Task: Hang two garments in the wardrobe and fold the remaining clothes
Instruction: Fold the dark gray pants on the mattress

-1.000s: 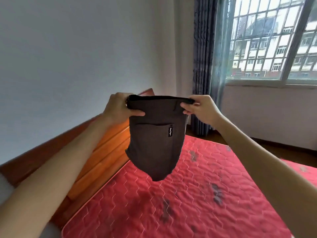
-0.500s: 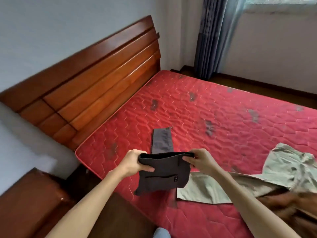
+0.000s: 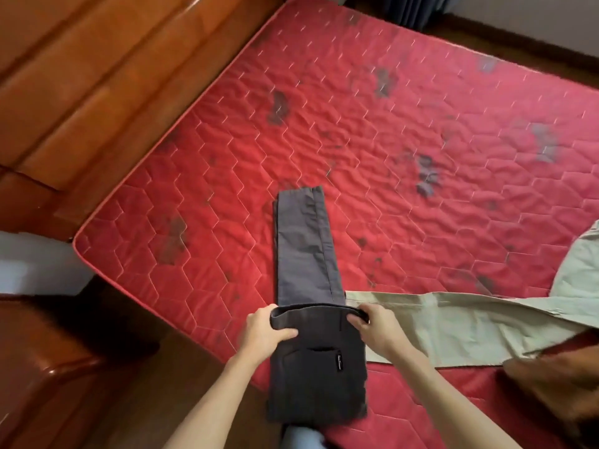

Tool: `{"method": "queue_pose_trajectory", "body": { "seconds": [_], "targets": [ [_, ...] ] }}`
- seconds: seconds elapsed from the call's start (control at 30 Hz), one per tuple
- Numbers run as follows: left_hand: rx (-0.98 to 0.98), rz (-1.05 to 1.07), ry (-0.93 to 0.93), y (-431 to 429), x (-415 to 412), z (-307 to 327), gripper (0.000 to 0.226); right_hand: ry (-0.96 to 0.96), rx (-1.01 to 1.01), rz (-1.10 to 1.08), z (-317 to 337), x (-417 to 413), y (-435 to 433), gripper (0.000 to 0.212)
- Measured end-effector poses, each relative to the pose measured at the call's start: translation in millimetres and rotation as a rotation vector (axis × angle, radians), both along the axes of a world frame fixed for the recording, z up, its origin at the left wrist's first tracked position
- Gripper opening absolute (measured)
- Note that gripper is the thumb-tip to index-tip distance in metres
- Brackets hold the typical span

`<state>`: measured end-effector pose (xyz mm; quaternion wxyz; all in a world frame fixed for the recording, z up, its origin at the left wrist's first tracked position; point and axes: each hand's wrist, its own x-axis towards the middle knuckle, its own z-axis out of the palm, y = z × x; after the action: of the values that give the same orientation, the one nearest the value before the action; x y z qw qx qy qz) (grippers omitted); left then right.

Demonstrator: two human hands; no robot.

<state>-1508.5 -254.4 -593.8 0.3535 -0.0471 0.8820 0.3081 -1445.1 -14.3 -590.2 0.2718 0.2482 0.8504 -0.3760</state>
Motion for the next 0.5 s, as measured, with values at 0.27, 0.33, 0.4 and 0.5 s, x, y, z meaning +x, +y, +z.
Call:
{"method": "queue_pose_trajectory", "body": {
  "seconds": [0.27,0.33,0.4,0.5],
  "targets": [
    [-0.132,0.166,-0.09,-2.8,-39.0,-177.7,0.063,-0.063,0.02,-0.104,-162.5,-49.6,-7.8,0.02],
    [-0.164,0.155,-0.086,-0.1,-34.4,-191.7,0.059,-0.096,0.043,-0.094,-189.2,-49.5,-10.3,0.021],
    [-0.187,0.175,-0.061,3.4,-25.7,-193.7,0.06,-0.099,0.083,-0.123,-204.6,-41.8,-13.2,0.025],
    [-0.223,0.182,-0.031,6.0,-7.5,-190.5,0.057,-0.033,0.076,-0.211,-207.4,-26.1,-18.9,0.03]
  ]
}}
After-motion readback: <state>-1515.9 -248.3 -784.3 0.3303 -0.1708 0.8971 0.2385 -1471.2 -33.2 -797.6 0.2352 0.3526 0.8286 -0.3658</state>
